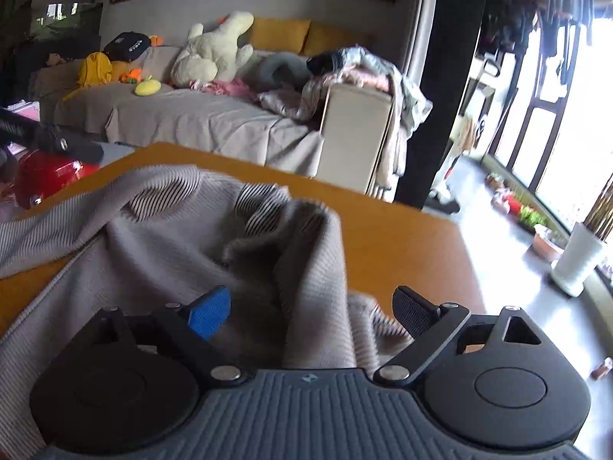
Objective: Fold clothes
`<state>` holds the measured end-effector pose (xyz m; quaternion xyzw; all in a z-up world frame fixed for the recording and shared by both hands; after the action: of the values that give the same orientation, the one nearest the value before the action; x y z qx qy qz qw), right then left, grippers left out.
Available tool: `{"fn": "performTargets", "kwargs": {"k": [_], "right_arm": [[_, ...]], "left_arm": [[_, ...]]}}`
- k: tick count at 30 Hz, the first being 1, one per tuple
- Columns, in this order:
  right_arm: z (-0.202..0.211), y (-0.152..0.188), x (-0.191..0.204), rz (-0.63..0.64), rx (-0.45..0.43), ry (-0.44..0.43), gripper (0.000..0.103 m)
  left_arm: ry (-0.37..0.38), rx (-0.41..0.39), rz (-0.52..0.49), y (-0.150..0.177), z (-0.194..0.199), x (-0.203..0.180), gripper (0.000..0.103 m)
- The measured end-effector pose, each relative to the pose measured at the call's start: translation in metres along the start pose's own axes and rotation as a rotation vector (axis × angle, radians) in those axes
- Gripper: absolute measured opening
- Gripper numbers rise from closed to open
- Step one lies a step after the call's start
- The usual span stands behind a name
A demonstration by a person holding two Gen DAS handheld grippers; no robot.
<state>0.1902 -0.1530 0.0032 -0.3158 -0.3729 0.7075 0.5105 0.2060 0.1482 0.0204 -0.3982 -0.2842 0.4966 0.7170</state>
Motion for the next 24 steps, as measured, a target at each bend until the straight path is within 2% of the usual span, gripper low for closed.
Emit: {"fn": "performTargets", "kwargs": {"k": [2, 4, 5, 6, 7, 8, 11, 13, 16, 17, 19, 20, 21, 22, 23, 24], "right_arm": [[-0.017, -0.002, -0.004, 0.031, 0.045, 0.007, 0.091], [-0.036, 0.001, -0.01, 0.048, 0.124, -0.014, 0.058], [-0.044, 0.007, -0.014, 0.03, 0.19, -0.063, 0.02], [-0.048, 0.008, -0.017, 0.023, 0.224, -0.098, 0.017], [-0.048, 0.004, -0.019, 0.033, 0.216, -0.115, 0.016], [-0.048, -0.003, -0.023, 0.051, 0.19, -0.12, 0.01], [-0.062, -0.048, -0.05, 0.118, 0.033, -0.018, 0.01], [-0.091, -0.068, -0.078, 0.109, -0.008, 0.063, 0.01], [-0.148, -0.066, -0.116, 0.039, 0.05, 0.134, 0.01], [-0.166, -0.06, -0.125, 0.021, 0.078, 0.159, 0.01], [-0.193, -0.044, -0.142, -0.03, 0.123, 0.203, 0.011], [-0.193, -0.039, -0.148, -0.055, 0.127, 0.212, 0.018], [-0.18, -0.038, -0.151, -0.076, 0.111, 0.204, 0.021], [-0.166, -0.038, -0.154, -0.097, 0.096, 0.197, 0.029], [-0.152, -0.037, -0.157, -0.118, 0.08, 0.189, 0.044], [-0.138, -0.037, -0.16, -0.139, 0.064, 0.181, 0.054]], "left_arm": [[-0.03, 0.046, -0.082, -0.002, -0.031, -0.012, 0.101], [-0.045, 0.089, -0.148, -0.003, -0.056, -0.02, 0.099], [-0.048, 0.109, -0.181, -0.002, -0.066, -0.023, 0.079], [-0.067, 0.138, -0.217, 0.0, -0.076, -0.022, 0.061], [-0.078, 0.159, -0.226, 0.0, -0.081, -0.018, 0.035], [-0.09, 0.18, -0.235, -0.001, -0.086, -0.014, 0.028], [-0.18, 0.175, -0.262, -0.015, -0.098, 0.011, 0.024], [-0.245, 0.194, -0.268, -0.02, -0.115, 0.026, 0.024], [-0.343, 0.217, -0.29, -0.025, -0.14, 0.046, 0.022], [-0.38, 0.23, -0.287, -0.025, -0.146, 0.052, 0.014], [-0.453, 0.256, -0.281, -0.024, -0.16, 0.064, 0.013], [-0.49, 0.27, -0.278, -0.023, -0.167, 0.07, 0.013], [-0.49, 0.277, -0.215, -0.024, -0.165, 0.077, 0.014], [-0.489, 0.285, -0.152, -0.025, -0.164, 0.083, 0.016], [-0.461, 0.256, -0.102, -0.029, -0.156, 0.081, 0.026], [-0.433, 0.227, -0.052, -0.034, -0.148, 0.08, 0.035]]}}
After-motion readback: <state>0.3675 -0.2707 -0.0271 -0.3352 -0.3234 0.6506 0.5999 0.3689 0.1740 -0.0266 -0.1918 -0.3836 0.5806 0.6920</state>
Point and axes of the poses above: each gripper's, at about its wrist camera, not at the fingertips, and z roughly against the way its jaws point, x to its left, y to its underside, the point moved 5 cm from there along -z, roughly the way its jaws point, and after that the axes turned 10 degrees about -z, right-handed, at the moved point
